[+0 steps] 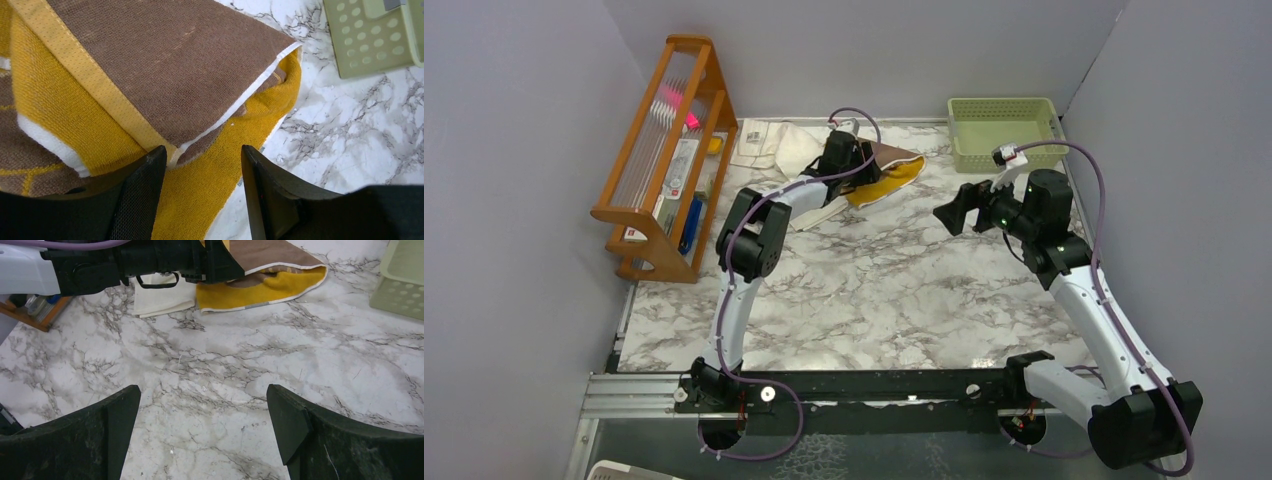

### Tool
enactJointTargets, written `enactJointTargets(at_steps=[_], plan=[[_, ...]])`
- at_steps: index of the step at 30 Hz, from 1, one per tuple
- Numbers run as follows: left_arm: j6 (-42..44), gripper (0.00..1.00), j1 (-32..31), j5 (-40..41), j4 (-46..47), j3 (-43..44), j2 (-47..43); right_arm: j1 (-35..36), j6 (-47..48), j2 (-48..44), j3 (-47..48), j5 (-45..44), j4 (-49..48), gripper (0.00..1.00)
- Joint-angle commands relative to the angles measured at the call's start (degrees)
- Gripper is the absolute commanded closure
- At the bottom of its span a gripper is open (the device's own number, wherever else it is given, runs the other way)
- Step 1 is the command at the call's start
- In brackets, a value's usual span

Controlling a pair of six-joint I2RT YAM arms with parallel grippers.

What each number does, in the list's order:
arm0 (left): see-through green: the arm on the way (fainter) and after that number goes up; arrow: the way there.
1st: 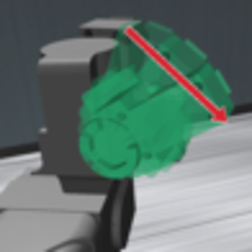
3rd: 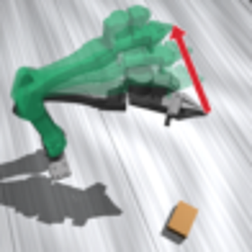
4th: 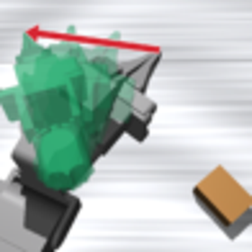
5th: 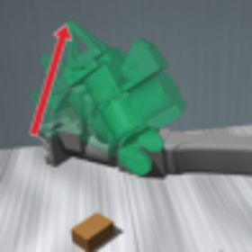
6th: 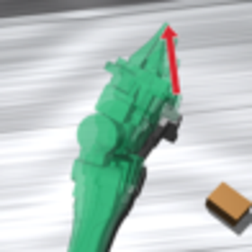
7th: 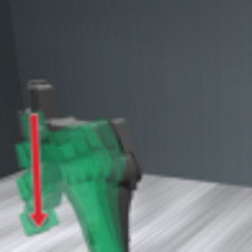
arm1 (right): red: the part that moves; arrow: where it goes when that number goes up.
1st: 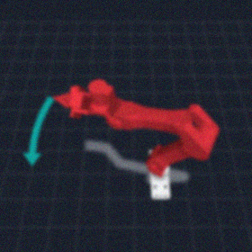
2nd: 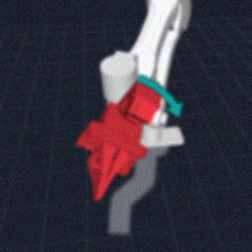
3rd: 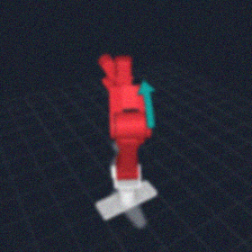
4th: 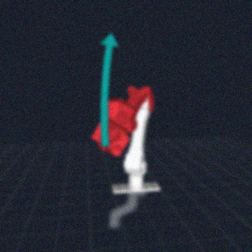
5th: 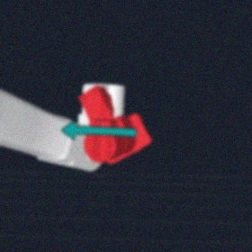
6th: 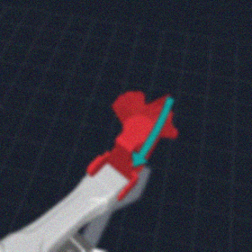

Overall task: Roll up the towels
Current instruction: Pick up the towel at the corner of the board.

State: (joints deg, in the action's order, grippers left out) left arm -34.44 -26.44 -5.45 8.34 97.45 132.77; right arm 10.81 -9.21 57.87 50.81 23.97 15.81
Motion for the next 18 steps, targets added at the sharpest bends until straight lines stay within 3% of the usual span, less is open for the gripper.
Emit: enactJointTargets(at_steps=[1, 18], plan=[[0.2, 0.42, -0.37, 4.07, -0.83, 0.17, 1.27, 0.09, -0.27, 0.06, -0.42, 1.65, -2.1, 0.0], [1.78, 0.49, -0.37, 8.5, -3.97, 3.98, 6.07, 0.07, -2.05, -2.28, -2.03, -2.92, -2.26, 0.0]])
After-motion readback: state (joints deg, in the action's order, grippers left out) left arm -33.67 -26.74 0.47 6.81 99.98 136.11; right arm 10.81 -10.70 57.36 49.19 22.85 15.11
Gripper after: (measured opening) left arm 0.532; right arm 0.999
